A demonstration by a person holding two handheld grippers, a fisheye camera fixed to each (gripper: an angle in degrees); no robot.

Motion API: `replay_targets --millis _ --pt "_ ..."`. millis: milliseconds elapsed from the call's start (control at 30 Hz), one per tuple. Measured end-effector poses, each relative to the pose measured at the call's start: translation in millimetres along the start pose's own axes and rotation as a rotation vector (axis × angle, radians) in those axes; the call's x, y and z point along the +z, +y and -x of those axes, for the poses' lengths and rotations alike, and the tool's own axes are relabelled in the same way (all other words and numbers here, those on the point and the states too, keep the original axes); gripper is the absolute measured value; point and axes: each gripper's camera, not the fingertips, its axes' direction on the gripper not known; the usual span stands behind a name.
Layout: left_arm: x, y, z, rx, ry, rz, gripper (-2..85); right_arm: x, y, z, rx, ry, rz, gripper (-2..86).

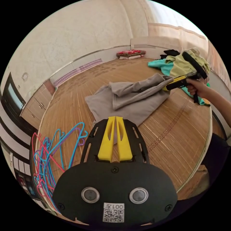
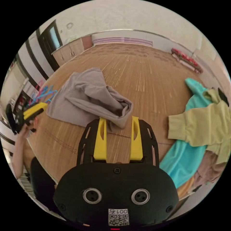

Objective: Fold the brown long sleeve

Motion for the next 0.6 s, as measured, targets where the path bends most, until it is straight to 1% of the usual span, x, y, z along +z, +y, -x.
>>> replay_targets --millis 67,100,133,233,300,433,500,600 --pt "36 -12 -4 0.075 0.041 0.203 -0.7 14 -1 -21 0.049 -0.220 0.046 8.6" --pt "45 -13 -6 0.097 0.054 0.251 -0.7 17 0 -26 0.063 -0.260 0.057 7.8" --pt "43 -13 -7 0.083 0.046 0.200 -0.7 16 6 -33 0.069 -0.312 0.058 6.7" --pt "39 -13 -7 0.051 0.049 0.221 -0.9 3 31 -41 0.073 -0.411 0.032 5.3" --pt "33 -11 -8 0.040 0.068 0.234 -1.0 -7 50 -39 0.054 -0.414 0.041 4.9" --pt "12 -2 -16 0.017 0.175 0.282 -1.0 -45 105 -24 0.011 -0.362 0.042 4.3" --pt "-5 6 -32 0.049 0.207 0.307 -1.0 -65 132 -18 0.013 -0.361 0.031 4.2" --pt "-38 24 -67 0.133 0.205 0.339 -1.0 -99 175 -8 0.000 -0.349 0.034 4.2"
